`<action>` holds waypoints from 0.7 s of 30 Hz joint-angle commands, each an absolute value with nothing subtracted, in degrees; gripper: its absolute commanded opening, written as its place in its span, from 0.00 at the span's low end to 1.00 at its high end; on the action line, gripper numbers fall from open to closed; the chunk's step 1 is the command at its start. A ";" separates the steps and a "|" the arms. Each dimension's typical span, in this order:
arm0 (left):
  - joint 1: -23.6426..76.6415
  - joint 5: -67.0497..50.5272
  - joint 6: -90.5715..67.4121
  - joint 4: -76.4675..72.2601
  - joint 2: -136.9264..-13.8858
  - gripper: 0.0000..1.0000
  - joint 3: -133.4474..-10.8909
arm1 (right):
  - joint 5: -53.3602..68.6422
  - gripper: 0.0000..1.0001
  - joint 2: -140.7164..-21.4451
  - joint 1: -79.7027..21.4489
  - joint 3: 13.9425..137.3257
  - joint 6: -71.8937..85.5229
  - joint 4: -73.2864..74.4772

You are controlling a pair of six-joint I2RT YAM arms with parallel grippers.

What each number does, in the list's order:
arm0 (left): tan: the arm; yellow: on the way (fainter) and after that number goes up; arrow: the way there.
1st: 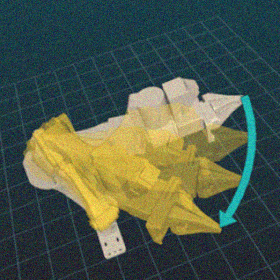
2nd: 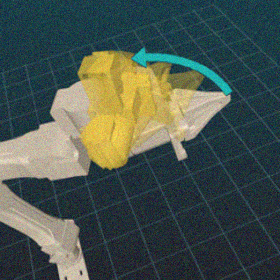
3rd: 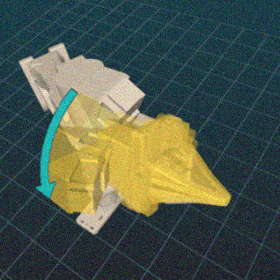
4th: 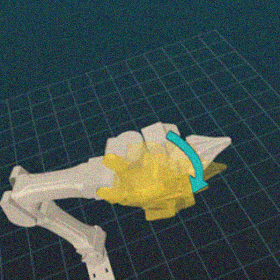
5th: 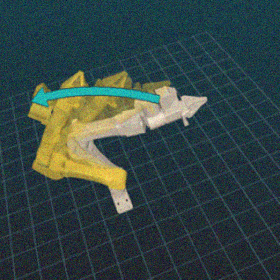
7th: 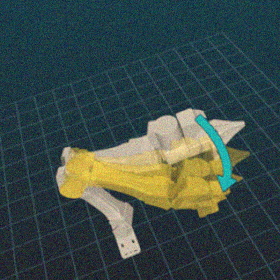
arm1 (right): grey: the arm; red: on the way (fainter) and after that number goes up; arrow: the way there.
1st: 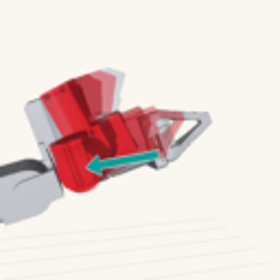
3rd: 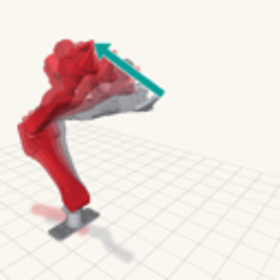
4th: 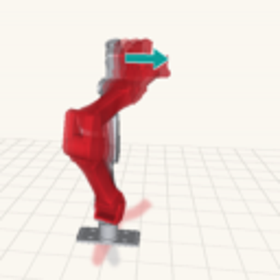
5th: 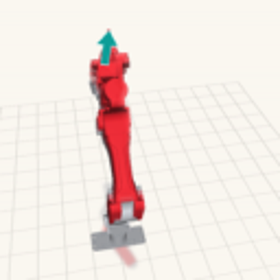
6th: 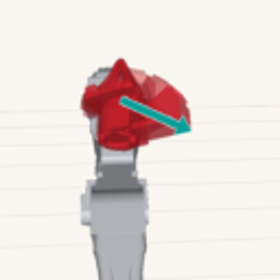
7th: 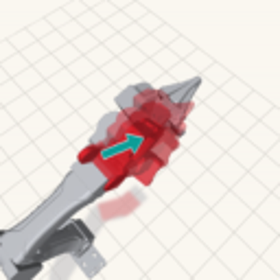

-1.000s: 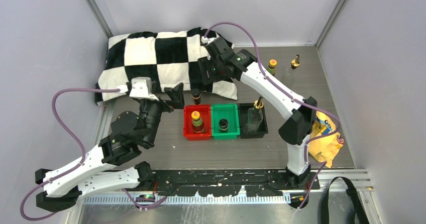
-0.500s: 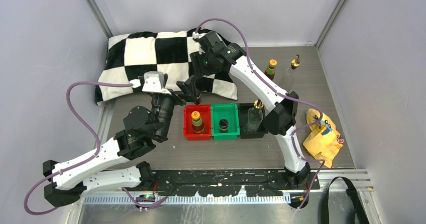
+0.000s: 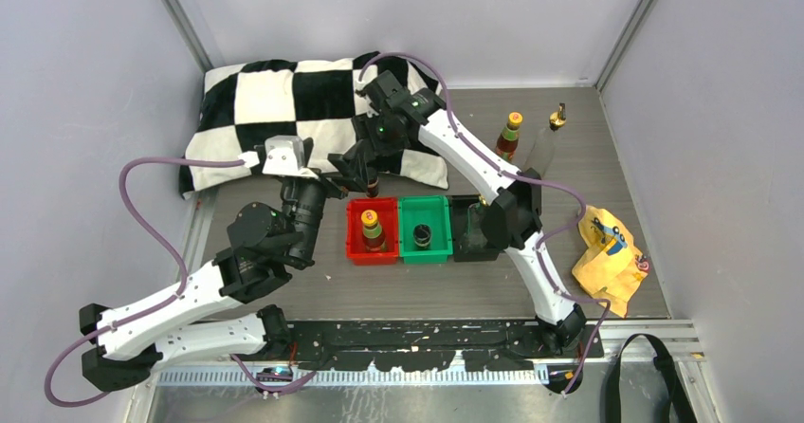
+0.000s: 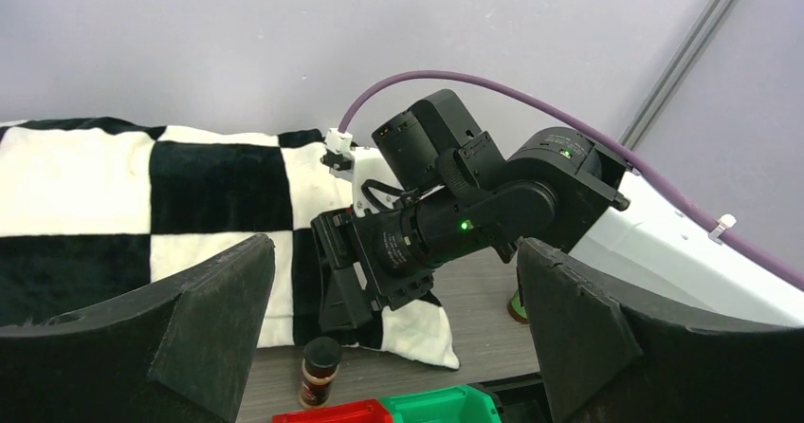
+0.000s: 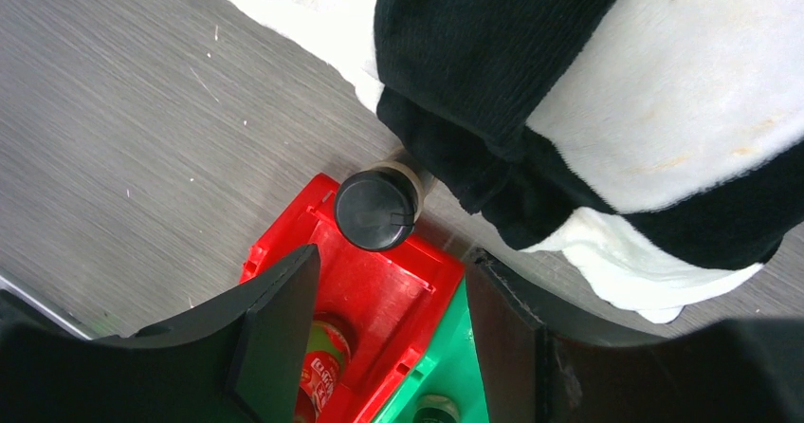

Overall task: Organize the condiment bottles
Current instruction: Pick up the bottle from the center of the board.

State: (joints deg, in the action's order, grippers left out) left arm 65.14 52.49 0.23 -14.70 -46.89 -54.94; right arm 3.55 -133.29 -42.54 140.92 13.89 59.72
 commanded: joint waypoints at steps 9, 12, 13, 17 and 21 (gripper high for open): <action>65.30 51.66 0.50 -18.61 -45.91 1.00 -54.07 | 3.76 0.65 -133.10 -44.68 141.25 11.69 60.61; 65.37 51.14 0.27 -18.59 -45.72 1.00 -53.94 | 2.56 0.65 -133.48 -45.35 141.43 11.05 61.04; 65.35 50.93 0.26 -18.46 -45.78 1.00 -54.07 | 2.24 0.65 -133.46 -45.47 141.42 11.01 61.18; 65.33 50.13 0.26 -17.23 -46.59 1.00 -55.19 | 1.86 0.66 -132.74 -45.70 139.68 11.04 60.60; 65.31 49.86 -2.03 -16.65 -46.85 1.00 -55.16 | 1.63 0.66 -132.23 -45.78 138.78 10.70 60.40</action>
State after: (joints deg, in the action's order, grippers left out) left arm 65.14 50.63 0.10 -15.07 -46.81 -54.06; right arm 2.39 -133.45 -45.56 139.26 12.12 60.58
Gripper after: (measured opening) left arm 0.996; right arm 0.663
